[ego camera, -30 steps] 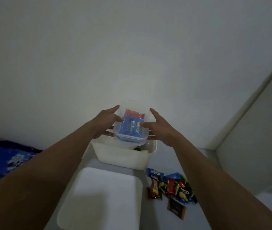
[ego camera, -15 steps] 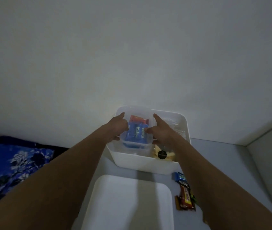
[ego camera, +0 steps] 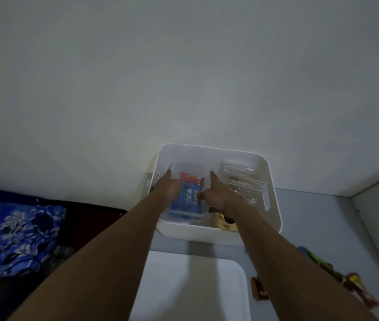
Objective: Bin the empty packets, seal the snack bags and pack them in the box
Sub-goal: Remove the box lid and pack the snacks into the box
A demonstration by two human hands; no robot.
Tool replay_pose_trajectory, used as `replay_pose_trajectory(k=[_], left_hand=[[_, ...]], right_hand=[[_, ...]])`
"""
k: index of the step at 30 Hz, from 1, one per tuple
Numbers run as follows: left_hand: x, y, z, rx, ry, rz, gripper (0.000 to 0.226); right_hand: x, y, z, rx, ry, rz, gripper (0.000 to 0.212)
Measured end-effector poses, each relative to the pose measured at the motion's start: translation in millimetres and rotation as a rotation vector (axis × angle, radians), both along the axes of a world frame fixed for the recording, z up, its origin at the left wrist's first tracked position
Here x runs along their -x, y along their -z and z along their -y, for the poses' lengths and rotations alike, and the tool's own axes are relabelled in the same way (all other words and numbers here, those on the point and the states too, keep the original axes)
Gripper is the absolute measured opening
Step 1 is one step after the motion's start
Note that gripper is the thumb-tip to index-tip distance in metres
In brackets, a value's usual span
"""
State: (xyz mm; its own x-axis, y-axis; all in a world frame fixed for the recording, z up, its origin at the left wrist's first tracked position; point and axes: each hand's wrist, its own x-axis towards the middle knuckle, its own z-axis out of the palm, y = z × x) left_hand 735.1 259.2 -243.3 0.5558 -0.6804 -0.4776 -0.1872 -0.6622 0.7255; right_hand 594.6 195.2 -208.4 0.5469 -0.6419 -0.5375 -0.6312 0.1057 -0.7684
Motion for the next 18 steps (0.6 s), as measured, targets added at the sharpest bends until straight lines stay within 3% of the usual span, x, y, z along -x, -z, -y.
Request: replay_pose_trajectory(k=[2, 9, 12, 15, 18], left_hand=[[0.9, 11.1, 0.4, 0.027, -0.014, -0.033, 0.070], [-0.2, 33.4, -1.8, 0.024, -0.003, -0.062, 0.080], [0.4, 30.1, -1.1, -0.012, 0.048, 0.062, 0.070], [7.7, 8.5, 0.9, -0.005, 0.101, 0.250, 0.044], [17.3, -14.6, 2.9, 0.012, 0.090, 0.358, 0.040]], right_hand=[[-0.5, 9.8, 1.9, -0.009, -0.001, -0.005, 0.087], [-3.0, 45.3, 10.2, 0.069, -0.067, -0.058, 0.093], [-8.3, 59.0, 21.4, 0.121, -0.104, -0.073, 0.070], [-7.3, 9.9, 6.6, 0.196, -0.150, -0.119, 0.058], [3.8, -25.6, 0.8, 0.252, -0.188, -0.154, 0.052]])
